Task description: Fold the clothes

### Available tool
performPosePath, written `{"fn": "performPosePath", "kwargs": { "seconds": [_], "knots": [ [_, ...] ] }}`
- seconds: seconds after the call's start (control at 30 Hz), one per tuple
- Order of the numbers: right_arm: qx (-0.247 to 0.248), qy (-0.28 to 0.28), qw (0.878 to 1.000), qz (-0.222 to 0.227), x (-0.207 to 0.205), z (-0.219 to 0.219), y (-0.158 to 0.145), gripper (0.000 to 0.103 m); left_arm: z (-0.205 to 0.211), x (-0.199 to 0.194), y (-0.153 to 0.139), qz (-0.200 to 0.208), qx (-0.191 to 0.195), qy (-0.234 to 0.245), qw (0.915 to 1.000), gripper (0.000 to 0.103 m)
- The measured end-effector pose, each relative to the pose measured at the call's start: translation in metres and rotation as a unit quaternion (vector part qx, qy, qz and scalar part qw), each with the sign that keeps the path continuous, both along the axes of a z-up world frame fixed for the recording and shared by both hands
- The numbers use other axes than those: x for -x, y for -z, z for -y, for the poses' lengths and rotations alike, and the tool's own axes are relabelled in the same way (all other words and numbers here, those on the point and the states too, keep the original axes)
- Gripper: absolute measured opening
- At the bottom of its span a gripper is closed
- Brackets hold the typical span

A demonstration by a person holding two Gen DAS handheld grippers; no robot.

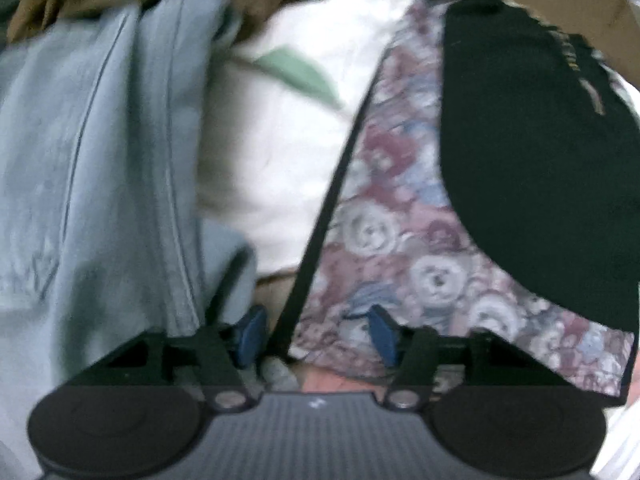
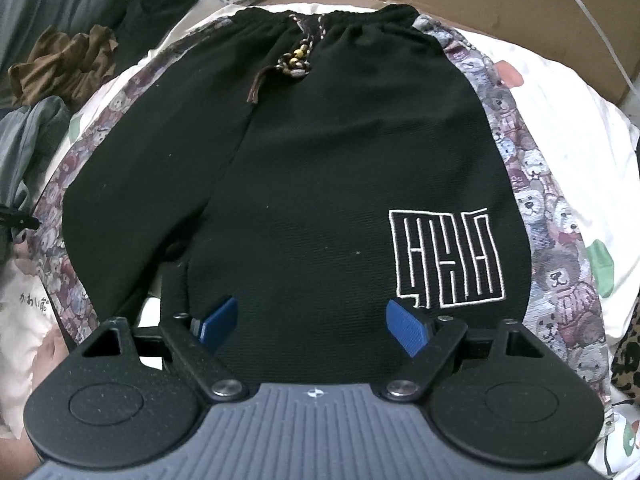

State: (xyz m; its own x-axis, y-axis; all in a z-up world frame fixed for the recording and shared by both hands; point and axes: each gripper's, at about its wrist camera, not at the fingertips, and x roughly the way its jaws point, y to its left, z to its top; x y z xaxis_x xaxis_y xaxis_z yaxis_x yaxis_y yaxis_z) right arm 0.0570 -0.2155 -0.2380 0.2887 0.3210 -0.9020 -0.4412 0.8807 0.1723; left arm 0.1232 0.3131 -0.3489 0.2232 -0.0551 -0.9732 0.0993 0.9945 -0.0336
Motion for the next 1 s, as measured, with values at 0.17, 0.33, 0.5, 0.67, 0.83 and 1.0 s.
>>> {"fn": "performPosePath", "kwargs": {
  "seconds": [0.17,0.33,0.5,0.67,0.83,1.0],
  "knots": [
    [0.002,-0.002,1.0,-0.004,0.002,-0.001,0.003,0.086,0.0,-0.002,0.005,-0.002,-0.006,0.006,1.0,0.052],
    [0.0,-0.002,1.0,-0.006,0.003,-0.001,0.004,0.086,-0.006,-0.007,0.009,-0.018,0.006,-0.001,0.9998,0.053],
    [-0.005,-0.005,1.0,-0.003,0.004,-0.003,0.002,0.086,-0.009,-0.008,0.007,-0.033,0.002,-0.005,0.9994,0.039],
    [-0.008,-0.006,1.0,0.0,0.003,-0.004,0.0,0.086,-0.017,-0.006,0.0,-0.037,-0.004,-0.02,0.9991,0.007],
    [-0.013,-0.01,1.0,0.002,0.004,-0.007,-0.003,0.086,-0.02,-0.001,-0.012,-0.02,-0.005,-0.015,0.9997,0.005],
    [-0.024,-0.023,0.999,0.013,0.005,-0.017,-0.012,0.086,-0.014,0.005,-0.039,-0.002,0.027,-0.03,0.9992,0.005]
  ]
}}
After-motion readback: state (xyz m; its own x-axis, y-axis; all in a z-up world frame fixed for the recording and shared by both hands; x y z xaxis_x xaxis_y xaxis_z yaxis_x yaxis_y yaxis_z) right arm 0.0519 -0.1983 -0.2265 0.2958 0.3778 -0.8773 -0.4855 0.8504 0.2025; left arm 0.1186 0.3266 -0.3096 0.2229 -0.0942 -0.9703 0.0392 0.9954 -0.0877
